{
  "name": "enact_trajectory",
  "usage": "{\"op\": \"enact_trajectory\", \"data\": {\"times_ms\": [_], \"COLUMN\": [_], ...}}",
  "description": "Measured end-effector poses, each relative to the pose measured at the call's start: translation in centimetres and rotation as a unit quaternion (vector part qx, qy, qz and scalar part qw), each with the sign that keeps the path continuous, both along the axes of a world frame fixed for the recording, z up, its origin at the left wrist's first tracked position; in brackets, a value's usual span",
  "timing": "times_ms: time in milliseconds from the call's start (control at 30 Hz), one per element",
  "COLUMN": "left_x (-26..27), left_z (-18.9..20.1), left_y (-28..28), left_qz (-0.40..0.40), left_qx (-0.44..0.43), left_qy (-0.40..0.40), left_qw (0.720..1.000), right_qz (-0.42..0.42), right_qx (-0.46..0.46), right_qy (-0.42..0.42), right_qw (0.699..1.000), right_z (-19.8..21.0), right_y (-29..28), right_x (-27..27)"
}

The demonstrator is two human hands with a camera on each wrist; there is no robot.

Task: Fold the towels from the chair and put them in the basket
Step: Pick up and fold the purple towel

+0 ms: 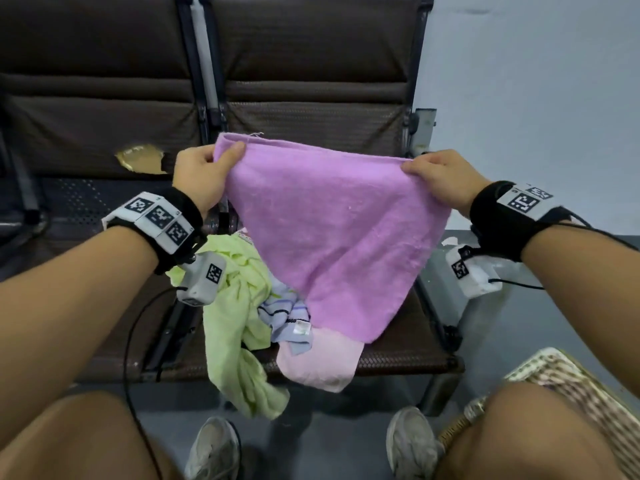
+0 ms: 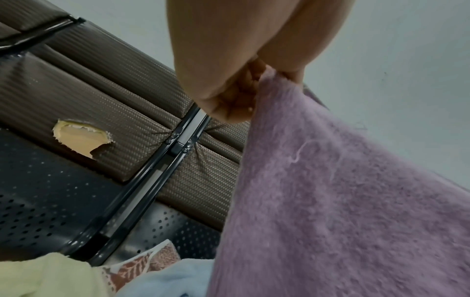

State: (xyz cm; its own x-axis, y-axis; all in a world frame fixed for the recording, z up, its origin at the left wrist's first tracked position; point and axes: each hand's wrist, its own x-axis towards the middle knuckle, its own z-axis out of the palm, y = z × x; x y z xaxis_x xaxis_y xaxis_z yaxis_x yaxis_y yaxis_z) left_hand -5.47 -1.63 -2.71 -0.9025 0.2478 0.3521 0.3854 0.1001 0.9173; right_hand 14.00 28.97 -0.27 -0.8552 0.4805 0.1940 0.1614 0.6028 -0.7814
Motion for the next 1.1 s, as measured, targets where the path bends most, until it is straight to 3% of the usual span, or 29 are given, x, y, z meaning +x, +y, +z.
{"op": "enact_trajectory", "data": {"times_ms": [300,500,633,700,767,867,933,967,1033,1100], "left_x": [1.2,7.3,12.1,12.8,12.7,11.6,10.7,10.5,10.2,9.7], "left_z": [2.6,2.5,1.8,1.9,2.3,2.5,2.4,2.6,2.9,3.2], "left_y": [2.7,7.4,8.3,7.9,7.4,7.2,7.2,7.1,6.9,6.6], "left_qz": [0.114,-0.049,-0.145,-0.185,-0.215,-0.126,-0.083,-0.114,-0.254,-0.33], "left_qx": [-0.029,0.048,-0.026,-0.04,-0.012,0.021,0.006,-0.007,-0.033,-0.064], "left_qy": [-0.051,-0.147,-0.041,-0.044,-0.117,-0.136,-0.145,-0.179,-0.25,-0.28], "left_qw": [0.992,0.987,0.988,0.981,0.97,0.982,0.986,0.977,0.934,0.899], "right_qz": [-0.074,-0.037,0.032,0.026,0.004,0.002,0.046,0.075,0.107,0.104], "right_qx": [-0.199,-0.267,-0.376,-0.355,-0.305,-0.236,-0.219,-0.217,-0.21,-0.197], "right_qy": [-0.013,-0.014,-0.019,-0.016,-0.027,-0.059,-0.074,-0.078,-0.085,-0.091], "right_qw": [0.977,0.963,0.926,0.934,0.952,0.97,0.972,0.97,0.968,0.971], "right_z": [3.1,2.9,3.3,3.2,2.9,2.9,3.3,3.5,3.8,4.1], "right_y": [-3.1,-7.9,-10.3,-10.4,-10.2,-9.6,-9.5,-9.6,-9.3,-8.8], "right_x": [-0.1,-1.1,-1.0,-0.5,-0.2,0.0,0.2,0.4,0.4,0.3]}}
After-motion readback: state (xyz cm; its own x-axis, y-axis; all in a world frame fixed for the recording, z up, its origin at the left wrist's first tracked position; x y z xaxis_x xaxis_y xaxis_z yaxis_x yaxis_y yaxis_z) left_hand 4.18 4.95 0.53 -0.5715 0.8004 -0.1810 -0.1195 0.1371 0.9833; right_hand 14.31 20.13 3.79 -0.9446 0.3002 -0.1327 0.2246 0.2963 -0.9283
